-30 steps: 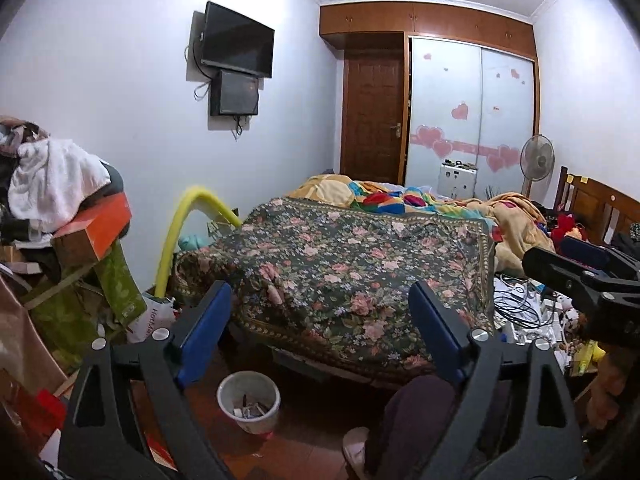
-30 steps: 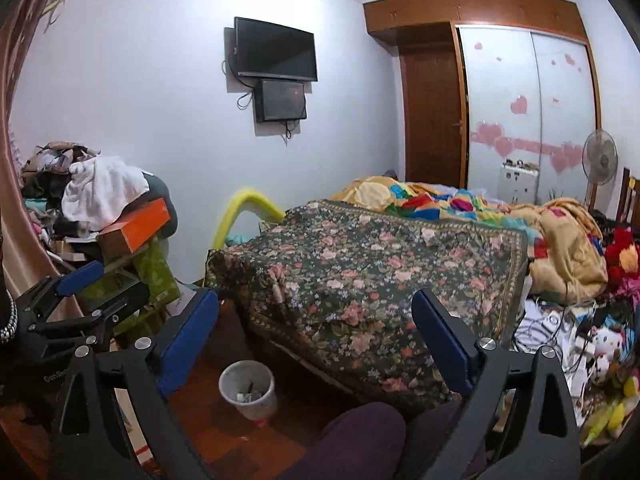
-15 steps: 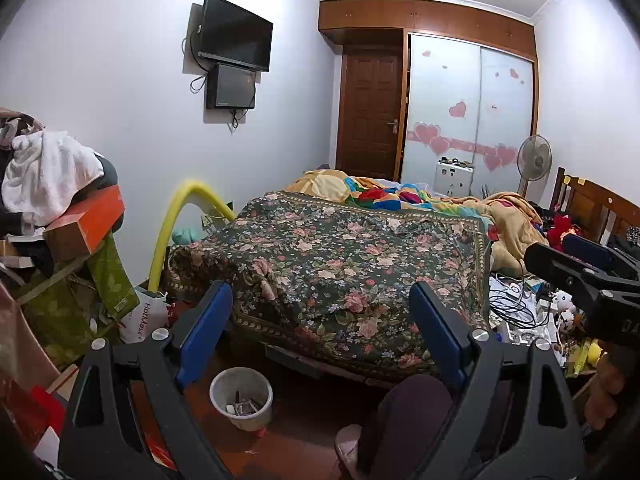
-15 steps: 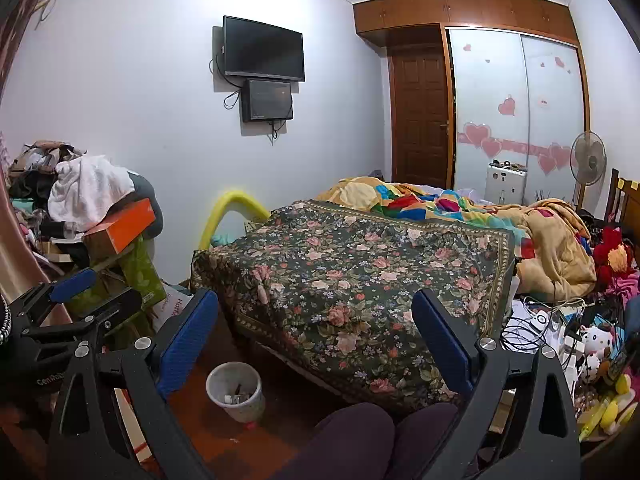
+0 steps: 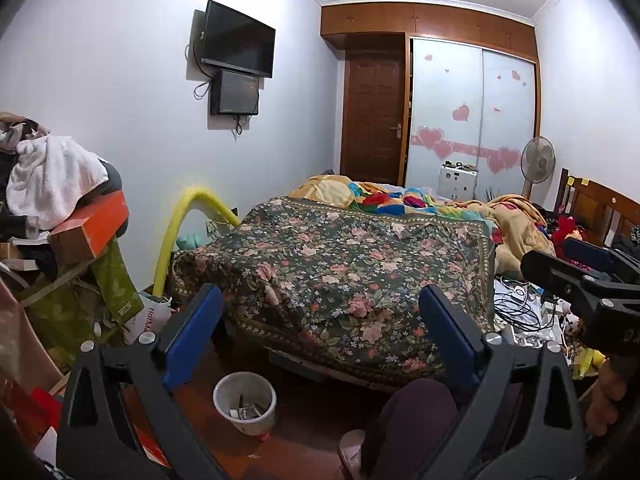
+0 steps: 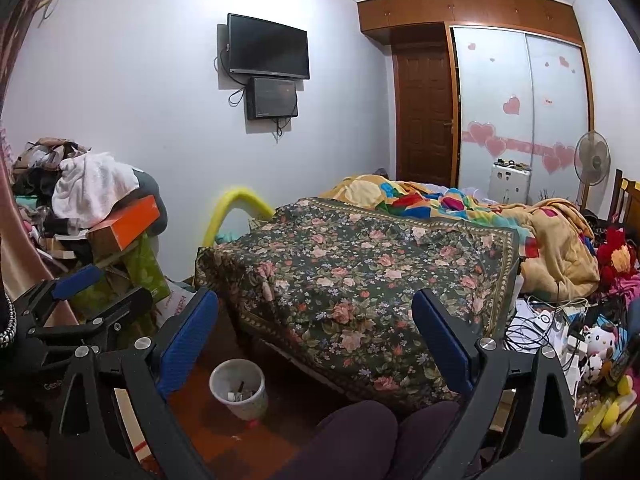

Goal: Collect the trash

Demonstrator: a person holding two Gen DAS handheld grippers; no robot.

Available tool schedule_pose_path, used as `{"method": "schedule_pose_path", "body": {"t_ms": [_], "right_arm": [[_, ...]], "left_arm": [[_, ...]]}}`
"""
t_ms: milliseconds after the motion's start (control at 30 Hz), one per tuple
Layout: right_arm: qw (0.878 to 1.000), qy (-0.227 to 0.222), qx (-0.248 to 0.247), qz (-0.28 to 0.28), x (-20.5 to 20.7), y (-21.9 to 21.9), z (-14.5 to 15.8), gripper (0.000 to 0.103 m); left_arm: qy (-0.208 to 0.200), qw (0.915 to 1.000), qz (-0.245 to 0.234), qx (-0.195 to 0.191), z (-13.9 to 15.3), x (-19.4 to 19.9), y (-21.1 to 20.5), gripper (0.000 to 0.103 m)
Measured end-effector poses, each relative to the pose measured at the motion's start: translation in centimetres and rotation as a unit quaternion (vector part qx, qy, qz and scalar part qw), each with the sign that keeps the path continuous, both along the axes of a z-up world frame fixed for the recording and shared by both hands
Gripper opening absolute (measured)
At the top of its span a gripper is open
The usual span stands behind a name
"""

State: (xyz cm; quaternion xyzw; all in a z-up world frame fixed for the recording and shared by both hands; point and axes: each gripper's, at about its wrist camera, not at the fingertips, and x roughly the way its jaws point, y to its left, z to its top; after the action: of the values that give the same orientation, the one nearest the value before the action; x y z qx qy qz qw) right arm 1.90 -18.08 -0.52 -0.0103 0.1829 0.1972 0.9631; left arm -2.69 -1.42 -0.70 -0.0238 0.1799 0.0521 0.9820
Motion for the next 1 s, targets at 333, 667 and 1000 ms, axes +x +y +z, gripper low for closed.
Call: {"method": "schedule_pose_path", "body": {"t_ms": [333,667,1000], "right_arm": [[1.000,0.005,0.001,0.002,-0.01,0.09,0.06,0.097],[1.000,0.008,0.003,0.006,-0.03,0.10,-0.02,0.097],[1.000,0.007,0.004,0.005,-0.11,0.17,0.07,0.097]], "left_arm": [[0.002,1.0000,0.002,-0.006,-0.01,0.02,0.33,0.101],[0.001,1.0000,0.000,-0.004,-0.15,-0.10,-0.02,0.101],[-0.003,1.0000,-0.007,-0.001,-0.23,-0.19,0.04,0.101]]}}
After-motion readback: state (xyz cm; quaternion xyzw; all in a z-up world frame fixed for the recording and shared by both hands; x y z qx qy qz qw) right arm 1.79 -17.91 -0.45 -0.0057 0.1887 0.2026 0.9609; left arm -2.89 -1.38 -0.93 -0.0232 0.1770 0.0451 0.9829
